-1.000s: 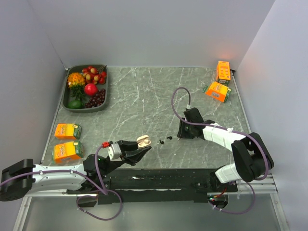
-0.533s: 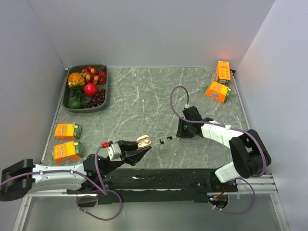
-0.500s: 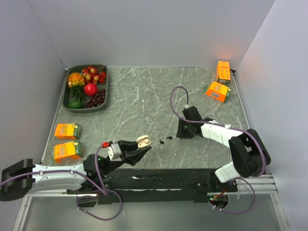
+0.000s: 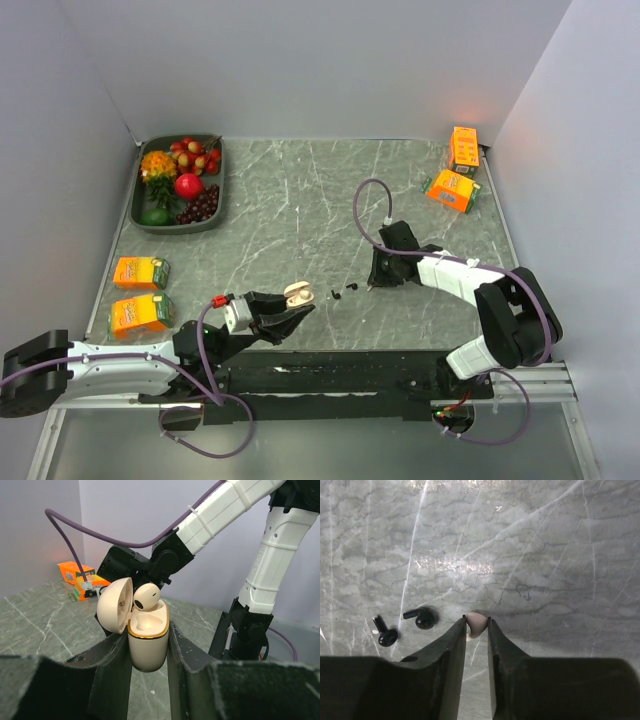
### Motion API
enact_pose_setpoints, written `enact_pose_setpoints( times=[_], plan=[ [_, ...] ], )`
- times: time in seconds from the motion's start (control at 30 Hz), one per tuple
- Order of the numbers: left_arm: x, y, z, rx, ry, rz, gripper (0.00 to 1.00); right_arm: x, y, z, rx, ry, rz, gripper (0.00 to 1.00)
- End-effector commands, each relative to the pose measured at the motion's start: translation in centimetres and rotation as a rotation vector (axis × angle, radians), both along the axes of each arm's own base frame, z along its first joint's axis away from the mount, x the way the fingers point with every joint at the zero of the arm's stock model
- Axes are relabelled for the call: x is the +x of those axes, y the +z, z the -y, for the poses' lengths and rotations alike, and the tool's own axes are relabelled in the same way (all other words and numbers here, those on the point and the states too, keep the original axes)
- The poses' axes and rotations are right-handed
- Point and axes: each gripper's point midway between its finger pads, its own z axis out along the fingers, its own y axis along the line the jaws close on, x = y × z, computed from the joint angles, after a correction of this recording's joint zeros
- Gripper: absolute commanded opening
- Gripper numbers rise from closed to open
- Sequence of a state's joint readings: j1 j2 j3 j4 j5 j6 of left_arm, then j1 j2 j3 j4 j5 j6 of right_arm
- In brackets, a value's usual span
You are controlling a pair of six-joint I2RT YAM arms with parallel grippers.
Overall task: Insert the wireless bluetooth earbuds into the charging case
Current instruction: Pick up the earbud from the center of the board.
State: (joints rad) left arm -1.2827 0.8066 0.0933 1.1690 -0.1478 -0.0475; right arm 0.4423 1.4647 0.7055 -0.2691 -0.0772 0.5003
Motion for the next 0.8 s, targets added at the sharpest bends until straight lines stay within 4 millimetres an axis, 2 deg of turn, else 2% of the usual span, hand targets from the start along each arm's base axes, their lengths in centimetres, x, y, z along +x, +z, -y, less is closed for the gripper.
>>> enact_pose_setpoints(
  times=[0.0, 0.23, 0.37, 0.47, 0.67, 0.77],
  plan=[
    [-0.3, 1.2, -0.6, -0.056, -0.003, 0.001, 0.01, 0.6, 0.0, -0.4, 0.013, 0.000, -0.001, 0.22],
    [-0.2, 1.0, -0.5, -0.053, -0.002, 0.000, 0.01, 0.8, 0.5, -0.1, 0.008, -0.008, 0.022, 0.10],
    [-0.2, 1.0, -0.4, -0.052, -0.001, 0.001, 0.01, 0.9, 1.2, 0.2, 0.003, -0.022, 0.052, 0.00],
    [-0.2, 0.9, -0.4, -0.051, -0.001, 0.000, 0.01, 1.1, 2.1, 0.4, 0.007, -0.033, 0.089, 0.00],
    [0.0, 0.9, -0.5, -0.050, 0.007, -0.004, 0.01, 1.8, 5.2, 0.2, 0.023, -0.038, 0.236, 0.00],
    [0.2, 0.9, -0.5, -0.050, 0.019, -0.005, 0.01, 2.3, 7.9, -0.2, 0.030, -0.034, 0.356, 0.00]
  ],
)
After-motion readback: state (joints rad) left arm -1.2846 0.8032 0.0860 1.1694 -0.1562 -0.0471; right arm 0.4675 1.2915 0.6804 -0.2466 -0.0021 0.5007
